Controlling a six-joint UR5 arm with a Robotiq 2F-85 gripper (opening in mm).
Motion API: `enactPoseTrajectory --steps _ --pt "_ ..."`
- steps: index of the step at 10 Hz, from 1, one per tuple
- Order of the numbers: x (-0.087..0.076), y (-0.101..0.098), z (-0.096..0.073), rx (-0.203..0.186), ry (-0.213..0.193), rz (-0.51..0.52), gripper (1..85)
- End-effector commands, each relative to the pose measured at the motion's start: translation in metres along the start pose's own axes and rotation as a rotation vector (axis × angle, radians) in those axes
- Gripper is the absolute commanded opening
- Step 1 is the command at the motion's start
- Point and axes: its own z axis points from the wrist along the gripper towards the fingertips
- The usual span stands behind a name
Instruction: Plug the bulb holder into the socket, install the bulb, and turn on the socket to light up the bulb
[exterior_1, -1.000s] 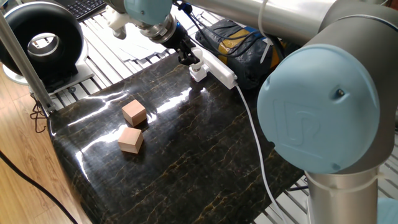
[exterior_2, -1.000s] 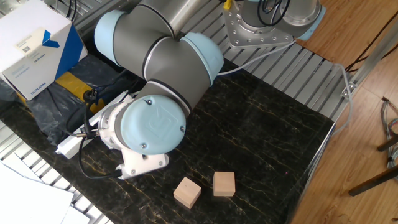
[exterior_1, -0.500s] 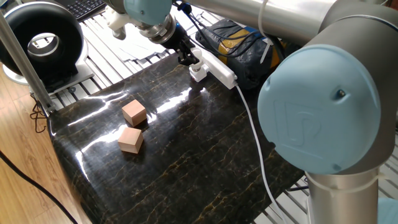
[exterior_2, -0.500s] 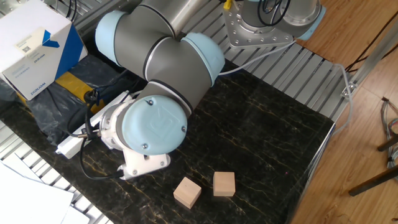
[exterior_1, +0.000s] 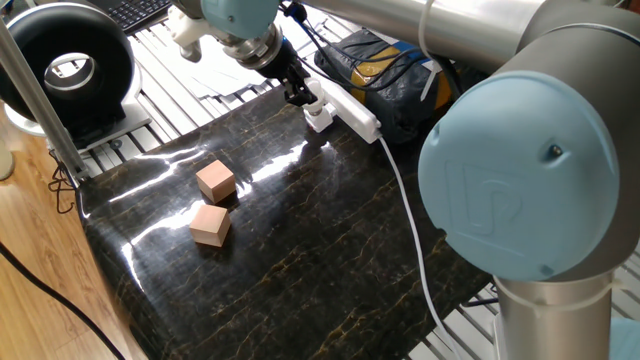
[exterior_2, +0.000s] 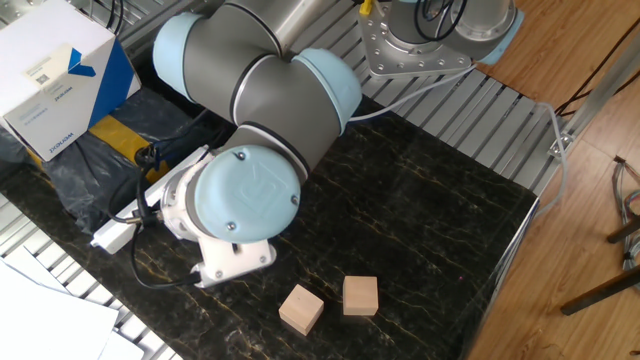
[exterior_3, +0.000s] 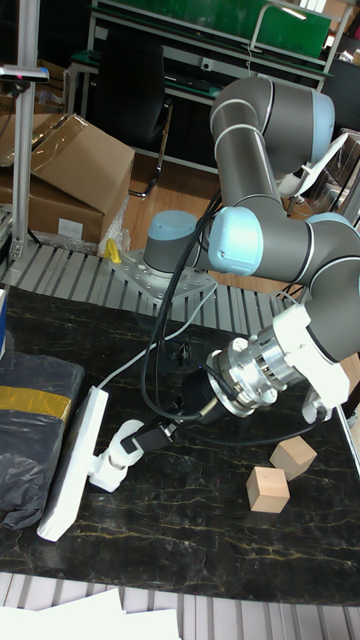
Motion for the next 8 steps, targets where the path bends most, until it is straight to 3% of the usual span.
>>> enactPoseTrajectory --steps 1,3,8 --pt "-0.0089 0.0024 -0.0006 -0.012 -0.041 -0.007 18.3" --pt "-0.0115 0.0039 -0.0016 -0.016 -0.053 -0.017 18.3" --pt "-0.0176 0.005 -0.005 -0.02 -0.089 -0.053 27.3"
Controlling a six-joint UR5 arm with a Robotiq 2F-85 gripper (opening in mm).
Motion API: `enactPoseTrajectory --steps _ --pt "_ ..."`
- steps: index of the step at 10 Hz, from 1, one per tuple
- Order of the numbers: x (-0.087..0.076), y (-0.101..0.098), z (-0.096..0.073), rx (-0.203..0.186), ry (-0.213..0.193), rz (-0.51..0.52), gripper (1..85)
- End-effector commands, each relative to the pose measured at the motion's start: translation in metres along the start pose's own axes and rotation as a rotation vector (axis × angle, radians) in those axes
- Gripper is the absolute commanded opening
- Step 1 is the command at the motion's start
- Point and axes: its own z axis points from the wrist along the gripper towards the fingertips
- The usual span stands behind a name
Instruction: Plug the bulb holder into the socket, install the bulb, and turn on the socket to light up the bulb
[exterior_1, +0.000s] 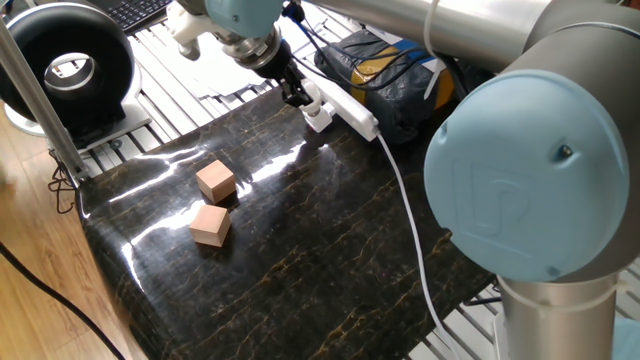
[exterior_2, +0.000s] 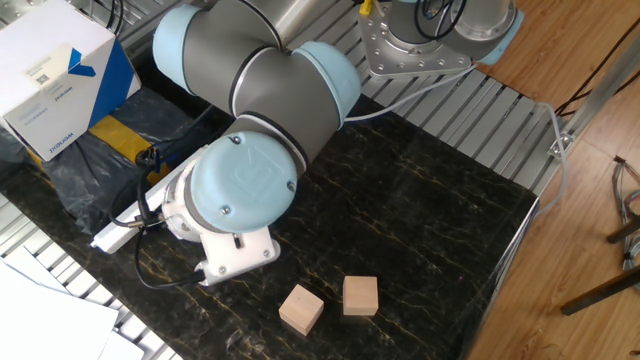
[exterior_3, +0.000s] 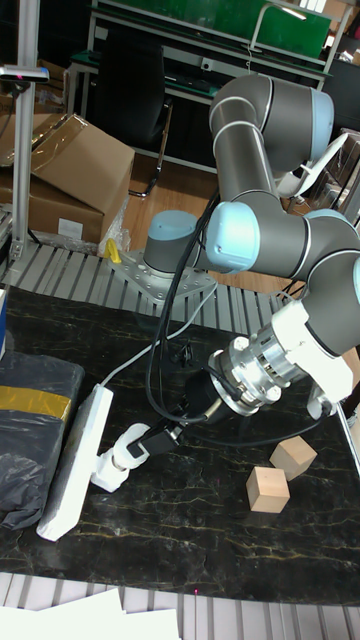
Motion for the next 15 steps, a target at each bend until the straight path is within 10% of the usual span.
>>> enactPoseTrajectory --steps 1,7,11,15 --pt "-0.005 0.001 -0.002 -0.008 -0.032 -0.018 29.7" --pt "-0.01 0.0 -0.006 -0.026 -0.077 -0.047 30.0" --pt "-0.004 -0.002 -0.008 -0.028 -0.073 -0.03 4.0" --pt "0.008 -0.008 -0.018 -0.026 -0.085 -0.018 1.0"
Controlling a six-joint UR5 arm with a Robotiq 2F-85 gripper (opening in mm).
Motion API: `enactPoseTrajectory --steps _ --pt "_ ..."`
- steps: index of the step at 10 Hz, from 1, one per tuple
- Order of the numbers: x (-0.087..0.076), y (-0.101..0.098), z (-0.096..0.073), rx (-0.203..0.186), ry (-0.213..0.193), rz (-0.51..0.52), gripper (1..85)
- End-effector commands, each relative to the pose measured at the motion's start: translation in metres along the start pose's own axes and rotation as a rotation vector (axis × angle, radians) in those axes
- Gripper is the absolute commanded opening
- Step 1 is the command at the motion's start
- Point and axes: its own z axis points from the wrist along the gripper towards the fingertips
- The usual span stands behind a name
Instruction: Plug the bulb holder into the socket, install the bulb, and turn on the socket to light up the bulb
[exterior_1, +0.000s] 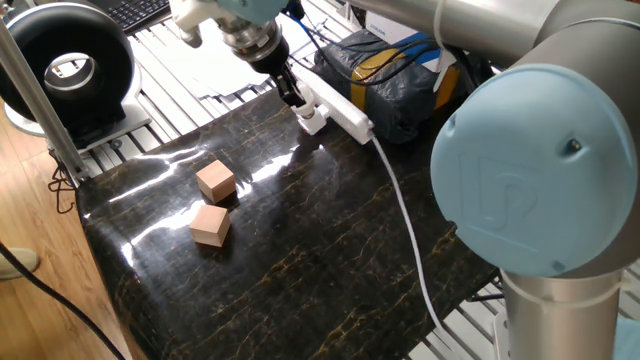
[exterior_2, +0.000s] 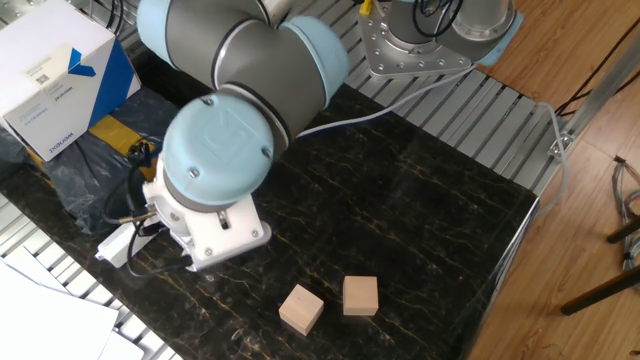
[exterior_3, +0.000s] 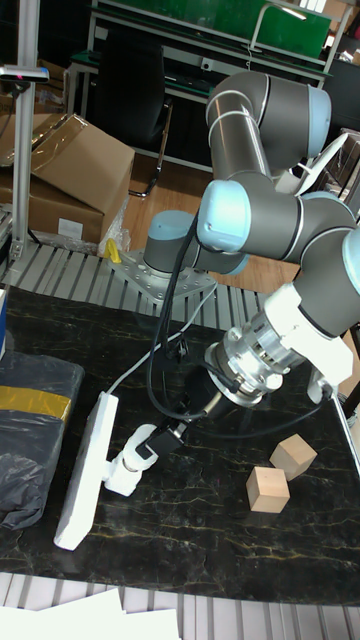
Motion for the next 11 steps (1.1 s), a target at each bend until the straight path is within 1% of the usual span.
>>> enactPoseTrajectory --steps 1,3,4,6,7,9,11 --pt "0.001 -0.002 -0.004 -0.006 -0.029 0.018 1.0" --pt "-0.005 -0.001 -0.005 -0.009 -0.06 0.044 1.0" --pt "-0.005 -0.001 -0.003 -0.015 -0.068 0.054 1.0" --pt "0.007 -0.003 0.0 -0.012 -0.066 0.039 1.0" --pt "0.016 -0.002 -0.002 -0.01 -0.044 0.039 1.0" --pt "0.017 0.001 -0.002 -0.017 -0.051 0.036 1.0" --pt "0.023 0.005 0.003 -0.022 -0.069 -0.012 1.0"
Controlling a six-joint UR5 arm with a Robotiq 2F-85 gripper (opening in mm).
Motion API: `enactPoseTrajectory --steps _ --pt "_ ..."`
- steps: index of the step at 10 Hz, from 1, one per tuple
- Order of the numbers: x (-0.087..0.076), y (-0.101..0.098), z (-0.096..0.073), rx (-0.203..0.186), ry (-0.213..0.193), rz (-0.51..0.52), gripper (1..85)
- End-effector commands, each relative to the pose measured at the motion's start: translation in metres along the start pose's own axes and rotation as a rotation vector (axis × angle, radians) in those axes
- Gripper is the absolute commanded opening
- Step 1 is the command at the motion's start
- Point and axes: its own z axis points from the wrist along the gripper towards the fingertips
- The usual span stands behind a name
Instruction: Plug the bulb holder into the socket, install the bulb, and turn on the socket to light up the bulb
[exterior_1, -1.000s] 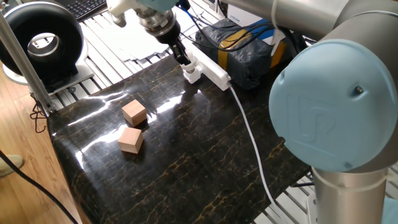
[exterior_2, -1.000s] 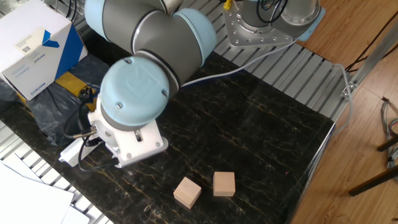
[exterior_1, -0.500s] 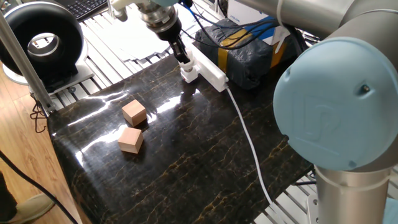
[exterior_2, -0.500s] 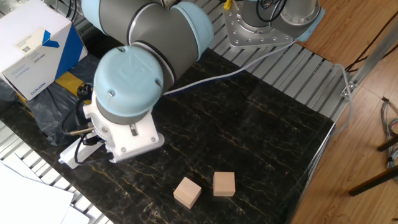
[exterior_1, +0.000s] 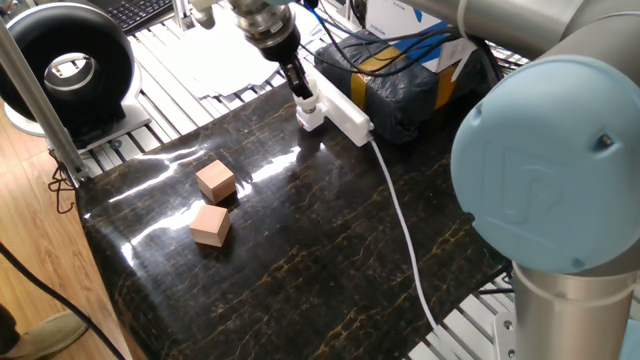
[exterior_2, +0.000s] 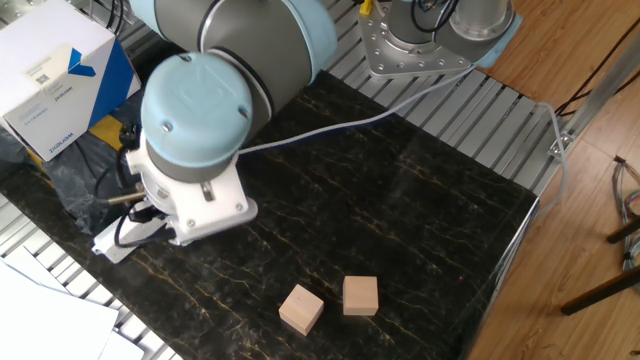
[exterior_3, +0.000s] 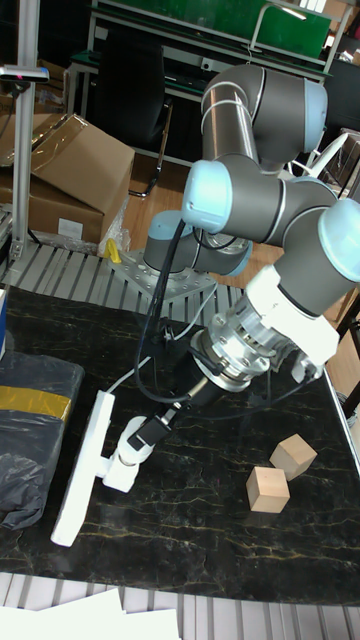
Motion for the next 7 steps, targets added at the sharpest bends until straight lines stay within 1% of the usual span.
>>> enactPoseTrajectory --steps 1,2,3,5,6,7 --pt "0.01 0.006 0.003 -0.012 -0.02 -0.051 1.0" --pt "0.015 0.008 0.002 -0.015 -0.01 -0.069 1.0" --pt "0.019 0.008 0.002 -0.005 -0.004 -0.075 1.0" --pt "0.023 0.01 0.013 0.0 -0.028 -0.086 1.0" --pt "0.027 0.011 0.015 -0.001 -0.029 -0.09 1.0" --pt "0.031 0.008 0.015 0.008 -0.016 -0.09 1.0"
